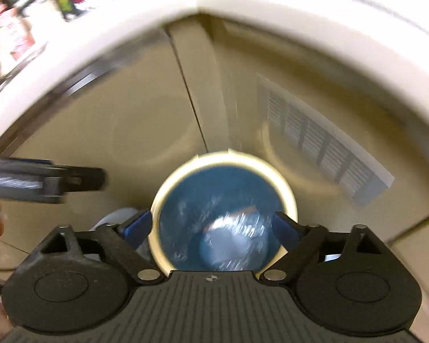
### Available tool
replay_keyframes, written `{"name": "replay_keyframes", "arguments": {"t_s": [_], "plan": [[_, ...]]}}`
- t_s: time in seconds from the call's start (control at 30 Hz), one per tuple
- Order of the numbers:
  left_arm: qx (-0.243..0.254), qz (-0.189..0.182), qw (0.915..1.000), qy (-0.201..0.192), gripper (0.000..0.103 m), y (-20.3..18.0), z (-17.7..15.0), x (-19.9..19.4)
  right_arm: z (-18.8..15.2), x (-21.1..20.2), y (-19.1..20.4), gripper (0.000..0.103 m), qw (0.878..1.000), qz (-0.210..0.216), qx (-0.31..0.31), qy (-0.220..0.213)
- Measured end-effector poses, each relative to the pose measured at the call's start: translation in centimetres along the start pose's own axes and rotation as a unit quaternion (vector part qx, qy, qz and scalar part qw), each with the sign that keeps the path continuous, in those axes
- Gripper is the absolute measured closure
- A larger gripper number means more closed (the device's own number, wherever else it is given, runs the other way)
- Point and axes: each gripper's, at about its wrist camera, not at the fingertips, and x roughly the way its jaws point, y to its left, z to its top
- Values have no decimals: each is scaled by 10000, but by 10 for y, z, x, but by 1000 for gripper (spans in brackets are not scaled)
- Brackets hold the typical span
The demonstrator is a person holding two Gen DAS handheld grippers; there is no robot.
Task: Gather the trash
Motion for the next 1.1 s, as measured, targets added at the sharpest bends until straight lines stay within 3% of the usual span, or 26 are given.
{"name": "replay_keyframes", "arguments": {"t_s": [0.07, 0.23, 0.73, 1.1], "plan": [[17, 8, 10000, -19, 0, -1, -1, 0, 1, -8, 8, 6, 9994, -118, -261, -207], [145, 95, 9997, -161, 0, -6, -4, -9, 2, -13, 15, 5, 9987, -100, -470, -141], [402, 199, 9978, -486, 0, -16, -9, -30, -2, -17, 23, 5, 9967, -238, -657, -417], [459, 229, 9974, -497, 0, -16, -11, -32, -2, -15, 22, 5, 9972, -240, -613, -356]]}}
